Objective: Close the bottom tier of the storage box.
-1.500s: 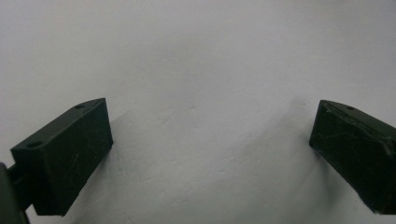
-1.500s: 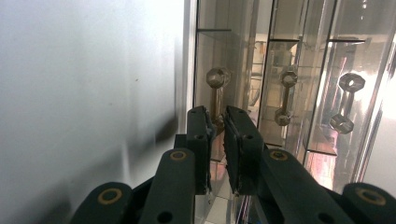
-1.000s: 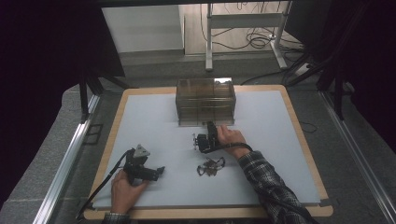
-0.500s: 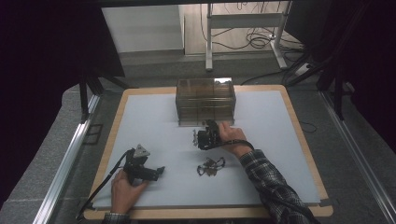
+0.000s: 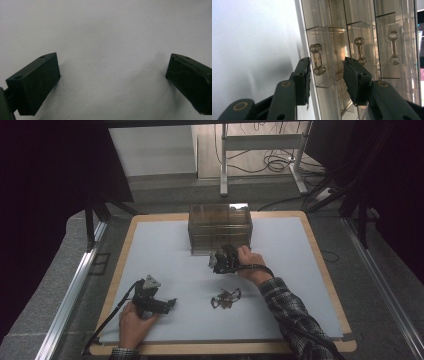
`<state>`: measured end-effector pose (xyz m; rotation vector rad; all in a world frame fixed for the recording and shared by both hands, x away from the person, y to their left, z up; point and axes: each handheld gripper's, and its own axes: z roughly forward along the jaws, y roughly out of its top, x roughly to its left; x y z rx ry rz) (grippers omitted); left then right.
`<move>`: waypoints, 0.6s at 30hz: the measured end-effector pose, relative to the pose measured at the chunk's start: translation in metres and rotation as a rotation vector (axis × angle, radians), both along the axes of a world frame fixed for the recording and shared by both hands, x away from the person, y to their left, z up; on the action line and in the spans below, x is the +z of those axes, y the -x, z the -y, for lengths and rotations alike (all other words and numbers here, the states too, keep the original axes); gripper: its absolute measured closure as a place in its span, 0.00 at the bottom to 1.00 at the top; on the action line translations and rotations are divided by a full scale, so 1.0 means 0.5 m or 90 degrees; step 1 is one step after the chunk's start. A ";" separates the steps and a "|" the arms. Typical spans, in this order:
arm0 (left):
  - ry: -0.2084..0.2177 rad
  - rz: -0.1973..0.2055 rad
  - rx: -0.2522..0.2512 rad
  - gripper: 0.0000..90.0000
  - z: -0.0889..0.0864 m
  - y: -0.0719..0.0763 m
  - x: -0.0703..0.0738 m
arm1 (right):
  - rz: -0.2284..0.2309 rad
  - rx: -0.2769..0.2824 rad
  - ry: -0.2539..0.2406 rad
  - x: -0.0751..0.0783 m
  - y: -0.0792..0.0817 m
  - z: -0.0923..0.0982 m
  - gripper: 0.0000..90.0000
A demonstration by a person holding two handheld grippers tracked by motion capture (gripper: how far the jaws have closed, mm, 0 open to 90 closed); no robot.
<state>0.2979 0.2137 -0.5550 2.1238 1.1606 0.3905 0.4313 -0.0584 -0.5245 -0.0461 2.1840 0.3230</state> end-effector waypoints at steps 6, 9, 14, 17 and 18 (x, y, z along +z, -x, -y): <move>0.000 0.000 0.000 0.00 0.000 0.000 0.000 | -0.037 -0.004 -0.027 0.014 -0.009 0.009 0.61; 0.000 0.000 0.000 0.00 0.000 0.000 0.000 | -0.052 -0.002 -0.037 0.020 -0.014 0.014 0.61; 0.000 0.000 0.000 0.00 0.000 0.000 0.000 | -0.087 -0.007 -0.064 0.030 -0.022 0.021 0.61; 0.000 0.000 0.000 0.00 0.000 0.000 0.000 | -0.112 -0.010 -0.082 0.037 -0.029 0.027 0.61; 0.000 0.000 0.000 0.00 0.000 0.000 0.000 | -0.117 -0.011 -0.086 0.038 -0.031 0.028 0.61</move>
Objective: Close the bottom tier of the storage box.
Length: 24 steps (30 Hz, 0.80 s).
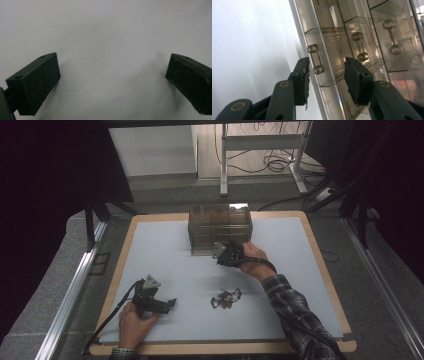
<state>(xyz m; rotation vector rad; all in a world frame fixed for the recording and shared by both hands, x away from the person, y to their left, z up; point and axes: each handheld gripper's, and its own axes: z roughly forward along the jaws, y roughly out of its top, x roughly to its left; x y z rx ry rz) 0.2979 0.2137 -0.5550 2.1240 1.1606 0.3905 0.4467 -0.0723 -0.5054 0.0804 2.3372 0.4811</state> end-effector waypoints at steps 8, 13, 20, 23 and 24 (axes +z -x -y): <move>0.000 0.000 0.000 0.00 0.000 0.000 0.000 | -0.061 -0.005 -0.037 0.016 -0.022 0.017 0.60; 0.000 0.000 0.000 0.00 0.000 0.000 0.000 | -0.100 -0.007 -0.049 0.022 -0.040 0.031 0.60; 0.000 0.000 0.000 0.00 0.000 0.000 0.000 | -0.148 -0.013 -0.076 0.027 -0.059 0.045 0.60; 0.000 0.000 0.000 0.00 0.000 0.000 0.000 | -0.161 -0.014 -0.075 0.028 -0.068 0.050 0.60; 0.000 0.000 0.000 0.00 0.000 0.000 0.000 | -0.167 -0.014 -0.074 0.029 -0.071 0.052 0.60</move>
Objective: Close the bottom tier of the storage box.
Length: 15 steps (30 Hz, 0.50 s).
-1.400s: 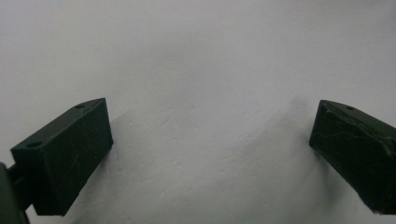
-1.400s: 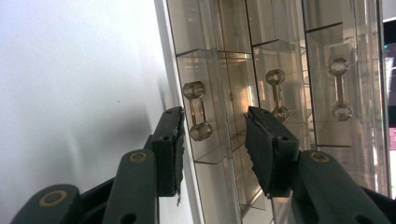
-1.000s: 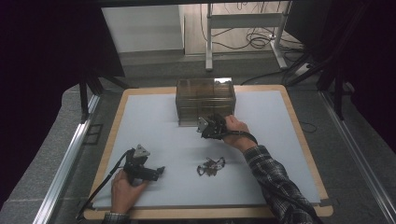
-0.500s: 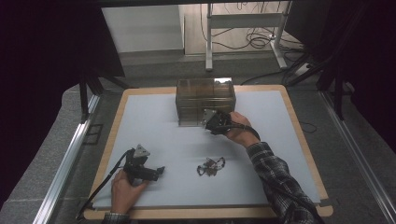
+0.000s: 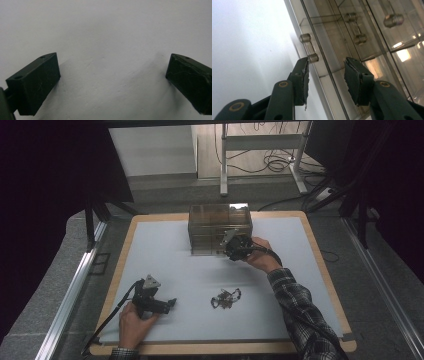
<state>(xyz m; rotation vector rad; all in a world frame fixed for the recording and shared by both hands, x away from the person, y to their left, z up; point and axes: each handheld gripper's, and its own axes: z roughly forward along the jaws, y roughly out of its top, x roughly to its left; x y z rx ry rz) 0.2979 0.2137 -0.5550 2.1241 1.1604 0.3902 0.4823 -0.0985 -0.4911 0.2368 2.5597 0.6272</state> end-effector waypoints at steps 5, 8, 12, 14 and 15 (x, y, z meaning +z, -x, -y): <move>0.000 0.000 0.000 0.00 0.000 0.000 0.000 | -0.026 -0.001 0.006 0.000 -0.014 0.009 0.61; 0.000 0.000 0.000 0.00 0.000 0.000 0.000 | -0.044 -0.003 0.010 -0.001 -0.023 0.014 0.62; 0.000 0.000 0.000 0.00 0.000 0.000 0.000 | -0.067 0.000 0.010 -0.001 -0.034 0.020 0.63; 0.000 0.000 0.000 0.00 0.000 0.000 0.000 | -0.075 0.003 0.016 -0.002 -0.040 0.022 0.64; 0.000 0.000 0.000 0.00 0.000 0.000 0.000 | -0.079 0.007 0.019 -0.003 -0.043 0.024 0.64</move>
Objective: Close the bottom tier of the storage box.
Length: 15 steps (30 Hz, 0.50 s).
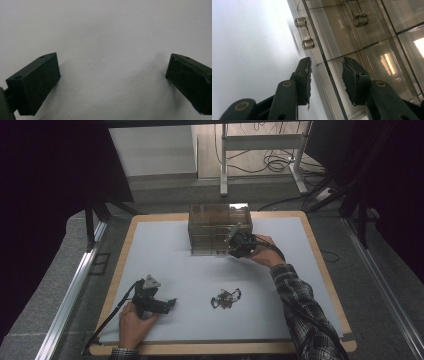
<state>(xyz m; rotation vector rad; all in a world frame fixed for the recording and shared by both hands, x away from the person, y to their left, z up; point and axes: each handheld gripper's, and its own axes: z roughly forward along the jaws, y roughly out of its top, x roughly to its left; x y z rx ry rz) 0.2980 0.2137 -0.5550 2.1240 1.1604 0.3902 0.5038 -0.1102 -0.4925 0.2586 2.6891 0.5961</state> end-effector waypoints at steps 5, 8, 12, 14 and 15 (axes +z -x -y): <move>0.000 0.000 0.000 0.00 0.000 0.000 0.000 | -0.016 0.002 0.005 -0.001 -0.011 0.004 0.66; 0.000 0.000 0.000 0.00 0.000 0.000 0.000 | -0.026 0.006 0.012 -0.002 -0.017 0.007 0.68; 0.000 0.000 0.000 0.00 0.000 0.000 0.000 | -0.041 0.014 0.021 -0.007 -0.024 0.011 0.71; 0.000 0.000 0.000 0.00 0.000 0.000 0.000 | -0.048 0.012 0.022 -0.010 -0.026 0.013 0.73; -0.001 0.000 0.000 0.00 0.000 0.000 0.000 | -0.050 0.015 0.022 -0.011 -0.028 0.014 0.73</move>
